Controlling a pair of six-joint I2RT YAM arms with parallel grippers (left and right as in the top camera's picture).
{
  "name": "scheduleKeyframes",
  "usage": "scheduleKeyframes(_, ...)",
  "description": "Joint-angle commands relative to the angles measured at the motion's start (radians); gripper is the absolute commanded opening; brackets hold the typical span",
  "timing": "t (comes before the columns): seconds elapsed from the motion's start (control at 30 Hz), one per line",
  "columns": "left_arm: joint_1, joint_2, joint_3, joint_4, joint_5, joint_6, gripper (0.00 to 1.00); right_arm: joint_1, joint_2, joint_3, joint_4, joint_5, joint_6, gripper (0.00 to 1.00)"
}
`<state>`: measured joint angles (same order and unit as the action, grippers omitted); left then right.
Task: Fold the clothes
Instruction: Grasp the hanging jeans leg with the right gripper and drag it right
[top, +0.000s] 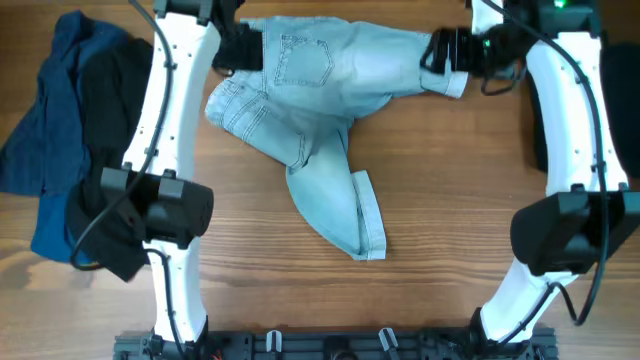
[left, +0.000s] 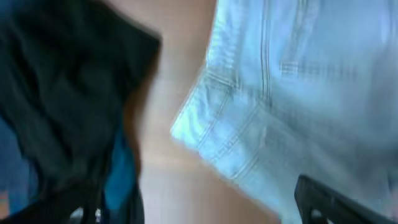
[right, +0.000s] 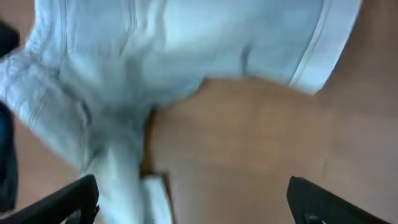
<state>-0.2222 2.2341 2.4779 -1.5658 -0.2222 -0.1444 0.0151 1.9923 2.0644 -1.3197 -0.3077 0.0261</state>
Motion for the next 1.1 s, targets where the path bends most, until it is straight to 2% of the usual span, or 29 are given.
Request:
scheduleKeyframes(0.0, 0.007, -0.01, 0.01, -0.079, 0.088, -0.05, 1.0, 0.011, 0.012, 0.004, -0.098, -0.046, 0.001, 0.95)
scheduleKeyframes(0.27, 0.004, -0.105, 0.01, -0.118, 0.102, -0.078, 1.0, 0.132, -0.066, -0.008, -0.235, -0.031, 0.009, 0.92)
scheduleKeyframes(0.47, 0.025, -0.182, 0.01, -0.111, 0.098, -0.072, 1.0, 0.28, -0.106, -0.14, -0.204, 0.071, 0.115, 0.92)
scheduleKeyframes(0.63, 0.069, -0.188, 0.01, -0.11, 0.098, -0.07, 1.0, 0.364, -0.108, -0.383, -0.003, 0.076, 0.186, 0.9)
scheduleKeyframes(0.73, 0.075, -0.188, 0.01, -0.101, 0.098, -0.069, 1.0, 0.382, -0.108, -0.546, 0.153, 0.088, 0.213, 0.78)
scheduleKeyframes(0.97, 0.074, -0.188, 0.01, -0.08, 0.098, -0.069, 1.0, 0.373, -0.107, -0.726, 0.417, 0.11, 0.212, 0.73)
scheduleKeyframes(1.07, 0.072, -0.188, 0.01, -0.082, 0.103, -0.07, 1.0, 0.373, -0.105, -0.806, 0.571, 0.108, 0.214, 0.63)
